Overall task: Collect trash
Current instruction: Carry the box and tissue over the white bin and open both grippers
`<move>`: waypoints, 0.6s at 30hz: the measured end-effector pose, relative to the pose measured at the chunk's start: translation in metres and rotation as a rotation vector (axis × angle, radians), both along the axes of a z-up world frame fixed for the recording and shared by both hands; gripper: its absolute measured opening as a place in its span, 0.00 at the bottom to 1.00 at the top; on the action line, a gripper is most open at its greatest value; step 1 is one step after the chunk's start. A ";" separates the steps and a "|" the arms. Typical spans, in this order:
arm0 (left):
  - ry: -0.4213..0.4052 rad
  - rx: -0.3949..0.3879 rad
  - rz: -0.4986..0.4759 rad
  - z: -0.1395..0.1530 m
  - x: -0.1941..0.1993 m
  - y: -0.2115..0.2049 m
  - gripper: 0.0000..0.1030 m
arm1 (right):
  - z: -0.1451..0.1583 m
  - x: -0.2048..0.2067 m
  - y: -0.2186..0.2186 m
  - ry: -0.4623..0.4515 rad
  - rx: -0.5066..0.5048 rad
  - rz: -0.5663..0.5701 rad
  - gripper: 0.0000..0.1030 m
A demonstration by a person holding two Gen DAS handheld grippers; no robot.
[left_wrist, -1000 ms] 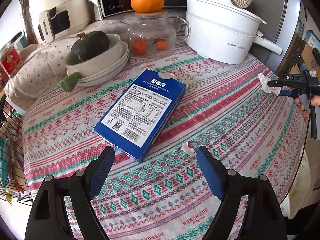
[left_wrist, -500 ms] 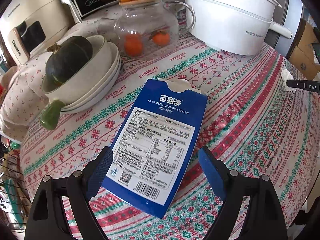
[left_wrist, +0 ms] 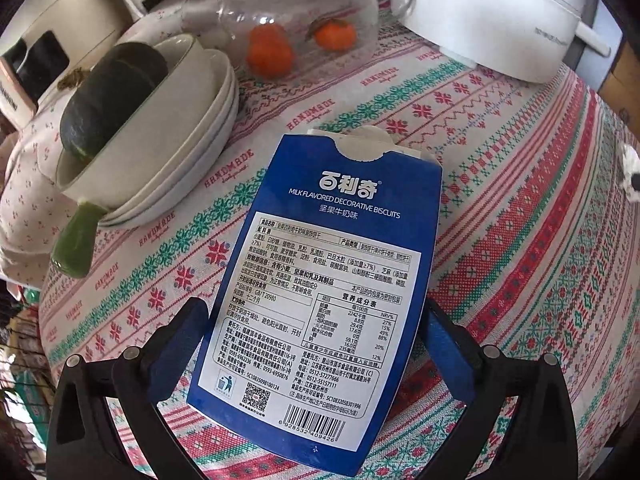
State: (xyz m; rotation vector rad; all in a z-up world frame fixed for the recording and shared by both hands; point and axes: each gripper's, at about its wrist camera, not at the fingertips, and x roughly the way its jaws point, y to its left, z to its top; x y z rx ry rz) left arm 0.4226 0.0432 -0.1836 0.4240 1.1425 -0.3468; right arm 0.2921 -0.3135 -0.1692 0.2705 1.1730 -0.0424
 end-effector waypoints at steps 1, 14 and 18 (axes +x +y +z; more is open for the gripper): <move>-0.004 -0.015 0.019 0.000 0.000 0.003 1.00 | 0.002 -0.004 0.001 0.000 -0.002 0.004 0.24; -0.006 -0.126 0.035 0.014 -0.097 0.026 0.97 | 0.045 -0.077 -0.005 -0.021 0.010 0.007 0.23; -0.005 -0.175 0.029 0.025 -0.138 0.027 0.96 | 0.061 -0.103 -0.004 -0.030 0.017 0.003 0.23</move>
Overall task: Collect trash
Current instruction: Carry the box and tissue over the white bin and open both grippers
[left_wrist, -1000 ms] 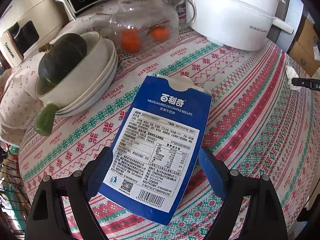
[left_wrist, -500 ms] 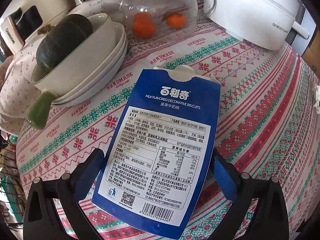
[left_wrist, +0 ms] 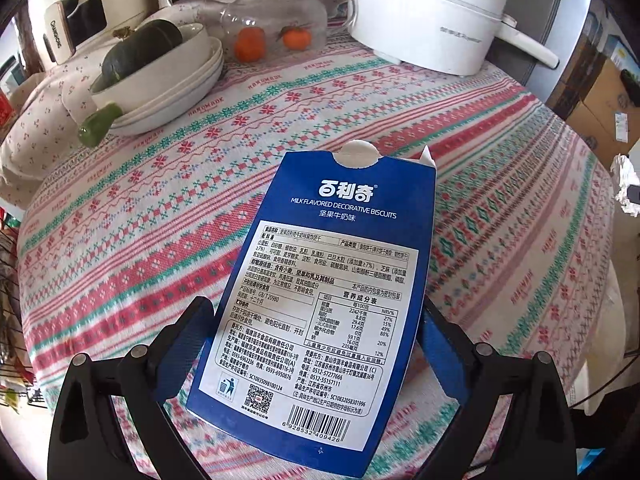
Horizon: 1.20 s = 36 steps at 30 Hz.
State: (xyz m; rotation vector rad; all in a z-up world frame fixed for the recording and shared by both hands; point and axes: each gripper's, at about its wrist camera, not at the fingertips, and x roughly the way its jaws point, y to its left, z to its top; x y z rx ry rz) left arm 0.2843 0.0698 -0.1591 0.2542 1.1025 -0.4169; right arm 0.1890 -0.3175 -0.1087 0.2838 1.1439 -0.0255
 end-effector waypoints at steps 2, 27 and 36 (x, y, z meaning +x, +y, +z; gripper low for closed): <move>-0.005 -0.028 -0.008 0.010 -0.018 -0.007 0.96 | 0.007 -0.016 -0.001 -0.006 0.010 -0.003 0.23; 0.095 -0.175 -0.365 0.069 -0.239 -0.220 0.96 | 0.006 -0.188 -0.064 0.043 0.027 -0.140 0.24; 0.151 -0.079 -0.417 0.018 -0.249 -0.286 0.97 | -0.030 -0.205 -0.090 0.189 0.055 -0.198 0.30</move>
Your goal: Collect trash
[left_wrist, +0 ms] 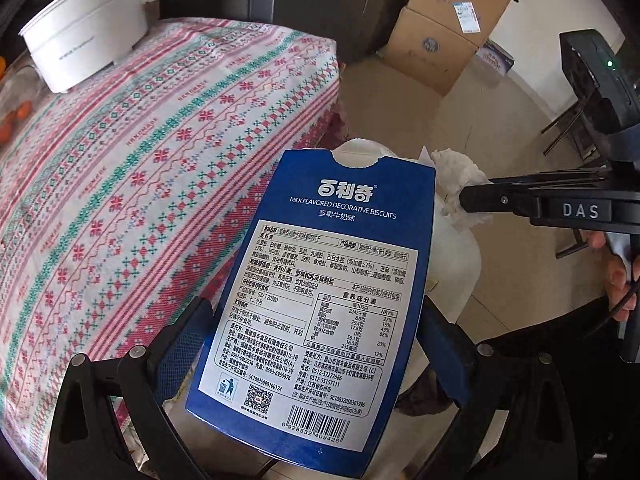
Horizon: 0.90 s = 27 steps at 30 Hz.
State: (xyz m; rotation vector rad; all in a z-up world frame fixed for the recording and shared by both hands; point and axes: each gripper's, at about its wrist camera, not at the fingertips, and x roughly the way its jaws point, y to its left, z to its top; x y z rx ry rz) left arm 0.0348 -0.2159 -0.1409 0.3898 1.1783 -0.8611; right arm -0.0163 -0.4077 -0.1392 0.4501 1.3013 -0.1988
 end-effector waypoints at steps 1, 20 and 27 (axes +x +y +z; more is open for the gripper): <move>0.000 0.005 -0.003 -0.004 0.002 -0.004 0.97 | -0.001 -0.002 -0.003 0.005 0.010 -0.013 0.31; 0.000 -0.065 0.016 0.004 0.006 -0.017 0.99 | 0.018 -0.016 -0.029 -0.038 0.033 -0.129 0.59; -0.047 -0.102 0.130 0.030 -0.007 0.015 1.00 | 0.031 -0.026 -0.019 -0.086 -0.006 -0.127 0.66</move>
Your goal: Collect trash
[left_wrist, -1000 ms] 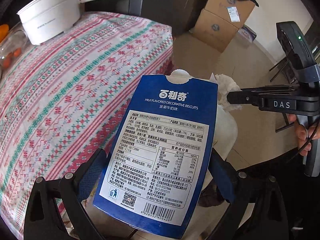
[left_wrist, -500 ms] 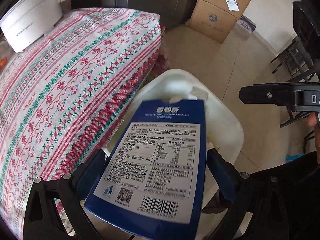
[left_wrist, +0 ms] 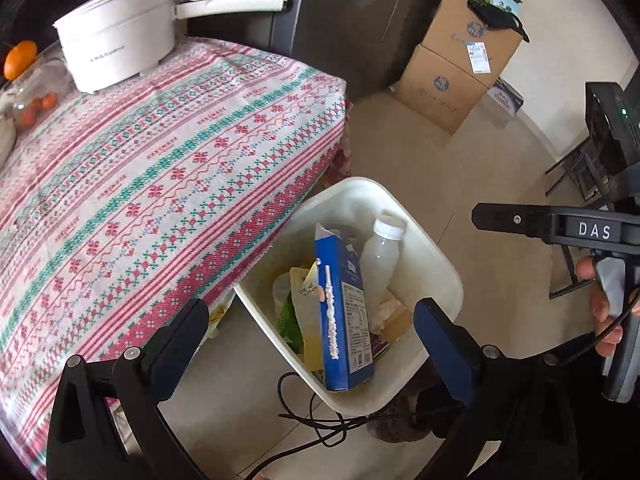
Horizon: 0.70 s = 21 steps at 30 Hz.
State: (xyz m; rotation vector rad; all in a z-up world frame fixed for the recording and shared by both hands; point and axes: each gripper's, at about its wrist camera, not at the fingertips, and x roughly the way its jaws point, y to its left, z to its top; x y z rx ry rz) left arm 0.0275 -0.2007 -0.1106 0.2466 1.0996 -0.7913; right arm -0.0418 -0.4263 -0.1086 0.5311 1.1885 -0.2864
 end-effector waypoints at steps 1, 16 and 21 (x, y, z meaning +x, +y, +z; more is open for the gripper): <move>-0.012 -0.004 0.018 0.005 -0.004 0.005 1.00 | 0.004 -0.003 0.005 -0.012 -0.018 0.003 0.67; -0.193 -0.015 0.314 0.058 -0.062 0.088 1.00 | 0.041 -0.055 0.091 -0.197 -0.249 0.059 0.97; -0.237 -0.016 0.341 0.059 -0.078 0.099 1.00 | 0.060 -0.070 0.113 -0.262 -0.340 0.058 0.98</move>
